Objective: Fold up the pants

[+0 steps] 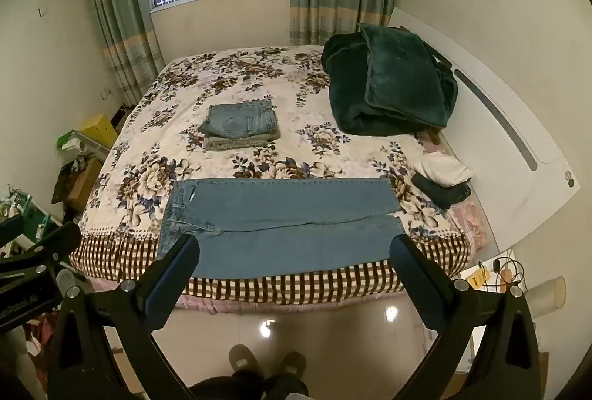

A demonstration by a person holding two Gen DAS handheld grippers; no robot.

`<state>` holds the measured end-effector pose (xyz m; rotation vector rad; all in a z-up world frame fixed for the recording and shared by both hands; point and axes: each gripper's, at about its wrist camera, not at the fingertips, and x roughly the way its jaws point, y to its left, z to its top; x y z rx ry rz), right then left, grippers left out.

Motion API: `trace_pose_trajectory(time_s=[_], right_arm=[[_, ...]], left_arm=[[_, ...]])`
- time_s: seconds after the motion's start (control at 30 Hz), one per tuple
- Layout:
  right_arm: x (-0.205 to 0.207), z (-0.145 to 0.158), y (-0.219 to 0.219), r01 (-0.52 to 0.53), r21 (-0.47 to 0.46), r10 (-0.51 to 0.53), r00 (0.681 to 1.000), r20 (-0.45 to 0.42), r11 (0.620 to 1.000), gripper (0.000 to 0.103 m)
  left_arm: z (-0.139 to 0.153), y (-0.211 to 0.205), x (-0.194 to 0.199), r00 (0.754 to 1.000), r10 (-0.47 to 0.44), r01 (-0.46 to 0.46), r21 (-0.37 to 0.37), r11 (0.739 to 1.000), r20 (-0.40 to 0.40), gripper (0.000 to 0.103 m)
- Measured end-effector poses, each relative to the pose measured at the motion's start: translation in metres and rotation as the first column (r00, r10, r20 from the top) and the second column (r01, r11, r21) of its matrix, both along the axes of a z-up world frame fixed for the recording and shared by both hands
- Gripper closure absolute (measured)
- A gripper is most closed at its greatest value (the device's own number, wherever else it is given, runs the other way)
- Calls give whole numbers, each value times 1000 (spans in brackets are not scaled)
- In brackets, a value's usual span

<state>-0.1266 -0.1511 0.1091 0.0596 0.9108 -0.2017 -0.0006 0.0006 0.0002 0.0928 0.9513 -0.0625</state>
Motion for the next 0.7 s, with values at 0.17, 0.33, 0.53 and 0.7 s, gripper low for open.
trace_pose_trajectory(time_s=[0.17, 0.33, 0.53, 0.7], right_arm=[[0, 0, 0, 0, 2, 0, 1000, 1, 1000, 0], [0, 0, -1, -3, 6, 3, 1000, -3, 1000, 0], [1, 5, -1, -1, 6, 1, 1000, -5, 1000, 0], [1, 6, -2, -6, 4, 6, 1000, -7, 1000, 0]], left_arm=[[1, 1, 0, 1000, -7, 7, 0, 1000, -8, 0], [0, 1, 0, 1000, -4, 4, 0, 1000, -10, 0], [1, -3, -1, 1000, -8, 8, -3, 1000, -11, 0], [10, -3, -9, 1000, -6, 6, -2, 1000, -13, 0]])
